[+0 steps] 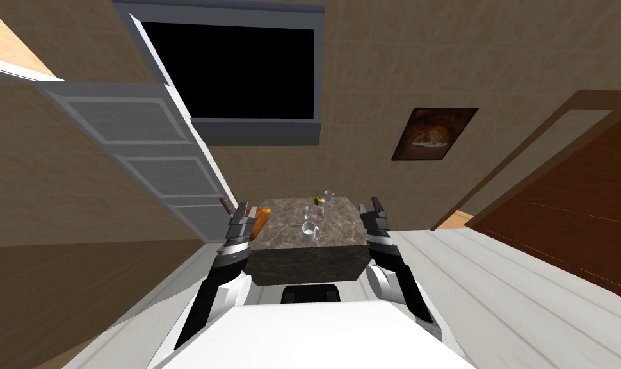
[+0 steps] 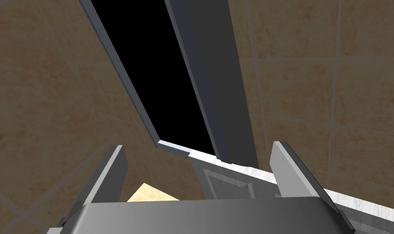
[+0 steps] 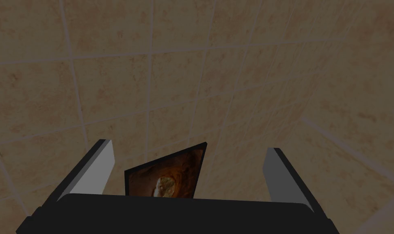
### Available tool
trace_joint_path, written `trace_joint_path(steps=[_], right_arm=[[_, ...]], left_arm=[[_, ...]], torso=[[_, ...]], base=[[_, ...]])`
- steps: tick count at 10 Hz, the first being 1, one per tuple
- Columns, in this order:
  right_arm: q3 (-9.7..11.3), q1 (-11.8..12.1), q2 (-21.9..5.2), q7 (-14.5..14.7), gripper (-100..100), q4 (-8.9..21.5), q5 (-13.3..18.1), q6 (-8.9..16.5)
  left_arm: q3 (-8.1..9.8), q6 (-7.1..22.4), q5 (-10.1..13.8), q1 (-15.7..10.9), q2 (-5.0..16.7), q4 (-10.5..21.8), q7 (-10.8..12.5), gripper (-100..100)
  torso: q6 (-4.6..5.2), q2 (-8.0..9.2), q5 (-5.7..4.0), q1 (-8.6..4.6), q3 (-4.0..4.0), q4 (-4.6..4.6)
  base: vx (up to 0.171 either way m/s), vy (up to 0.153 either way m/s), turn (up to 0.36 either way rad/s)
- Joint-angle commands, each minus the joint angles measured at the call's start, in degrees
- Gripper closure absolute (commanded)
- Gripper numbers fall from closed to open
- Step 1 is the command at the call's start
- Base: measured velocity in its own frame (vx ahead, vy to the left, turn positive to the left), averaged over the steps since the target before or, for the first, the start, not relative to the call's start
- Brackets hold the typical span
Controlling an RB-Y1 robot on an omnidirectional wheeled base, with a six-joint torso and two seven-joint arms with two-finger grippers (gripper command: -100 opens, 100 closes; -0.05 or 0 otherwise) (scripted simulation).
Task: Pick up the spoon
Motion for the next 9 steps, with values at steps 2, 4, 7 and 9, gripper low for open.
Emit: trace_joint_path(steps=[2, 4, 7, 9], right_arm=[[0.0, -0.01, 0.0, 0.0, 0, 0.0, 0.0, 0.0], [0.0, -0.01, 0.0, 0.0, 0, 0.0, 0.0, 0.0], [0.0, -0.01, 0.0, 0.0, 0, 0.0, 0.0, 0.0], [0.0, 0.0, 0.0, 0.0, 0, 0.0, 0.0, 0.0]], left_arm=[[0.67, 2.33, -0.65, -1.0, 2.42, 0.16, 0.1, -100], [1.23, 4.82, -1.22, -1.97, 4.19, 0.45, 0.21, -100], [2.2, 9.7, -2.18, -3.91, 7.24, 1.23, 0.45, -100], [2.54, 12.01, -2.49, -4.67, 8.39, 1.61, 0.55, -100]], torso=[[0.01, 0.07, 0.01, 0.05, 0.03, 0.01], [0.01, 0.18, 0.03, 0.14, 0.1, 0.04], [0.01, 0.23, 0.03, 0.16, 0.13, 0.05], [0.0, 0.18, 0.03, 0.11, 0.11, 0.05]], base=[[-0.037, 0.022, -0.054], [-0.05, 0.029, -0.08], [-0.065, 0.032, -0.098], [-0.037, 0.018, -0.07]])
